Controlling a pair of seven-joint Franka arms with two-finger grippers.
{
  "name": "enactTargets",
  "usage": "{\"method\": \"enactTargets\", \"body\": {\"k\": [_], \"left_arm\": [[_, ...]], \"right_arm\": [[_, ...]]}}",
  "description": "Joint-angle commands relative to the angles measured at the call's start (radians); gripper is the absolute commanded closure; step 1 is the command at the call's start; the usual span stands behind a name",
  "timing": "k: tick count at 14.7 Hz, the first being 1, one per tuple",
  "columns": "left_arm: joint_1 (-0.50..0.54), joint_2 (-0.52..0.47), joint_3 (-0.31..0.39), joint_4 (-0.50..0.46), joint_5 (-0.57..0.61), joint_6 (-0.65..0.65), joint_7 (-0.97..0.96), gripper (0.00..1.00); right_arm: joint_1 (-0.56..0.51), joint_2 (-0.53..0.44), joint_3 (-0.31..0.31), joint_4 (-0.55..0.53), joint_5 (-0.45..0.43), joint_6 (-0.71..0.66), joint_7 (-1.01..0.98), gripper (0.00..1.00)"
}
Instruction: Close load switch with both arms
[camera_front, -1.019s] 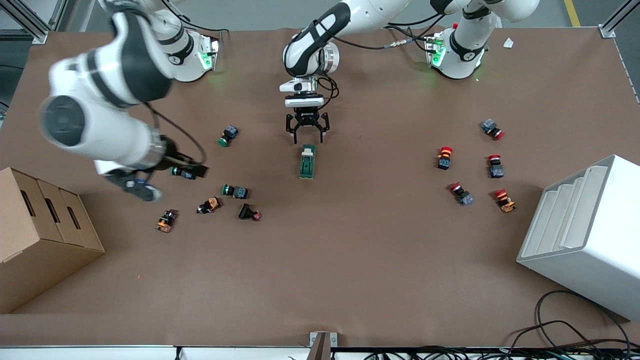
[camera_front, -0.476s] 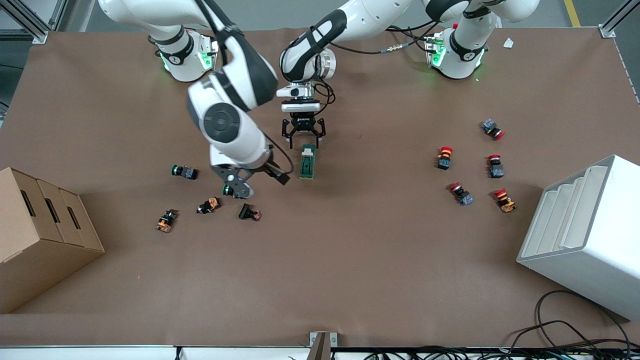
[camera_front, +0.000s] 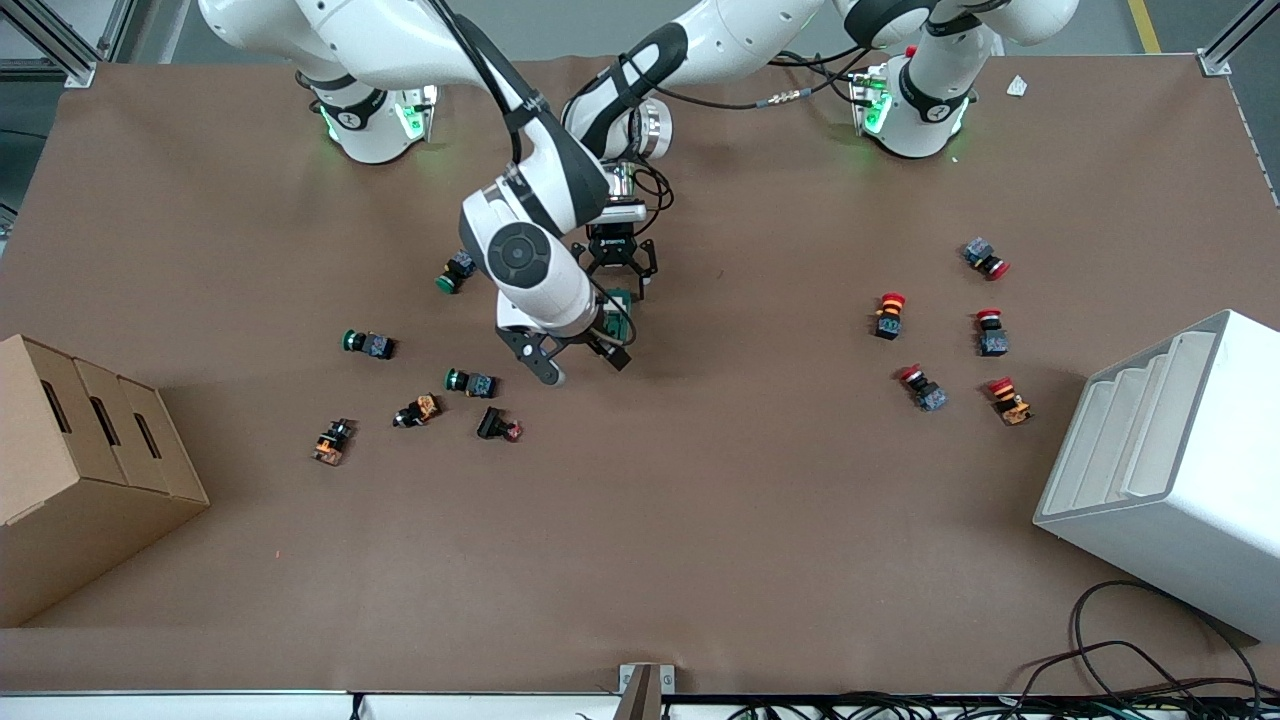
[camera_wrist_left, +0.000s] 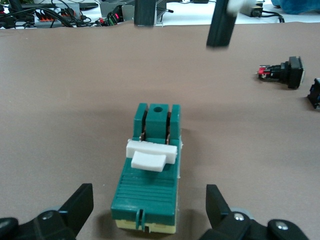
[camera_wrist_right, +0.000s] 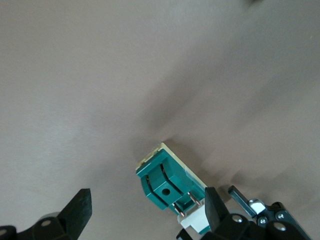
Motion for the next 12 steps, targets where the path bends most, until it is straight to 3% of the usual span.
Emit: {"method": "enactTargets", "body": {"k": [1, 5, 12], "left_arm": [[-0.010, 0.002, 0.005, 0.001, 0.024, -0.016, -0.029, 0.01], [-0.008, 0.028, 0.007, 0.004, 0.094, -0.018, -0.077, 0.00], [-0.008, 0.030, 0.007, 0.001, 0.097, -0.024, -0.080, 0.00]], "right_arm": [[0.035, 0.037, -0.010, -0.013, 0.026, 0.035, 0.008, 0.00], [0.043, 0.070, 0.030, -0.011, 0.028, 0.046, 0.006, 0.00], [0.059, 0.074, 0.072, -0.011, 0.065, 0.039, 0.003, 0.00]]}}
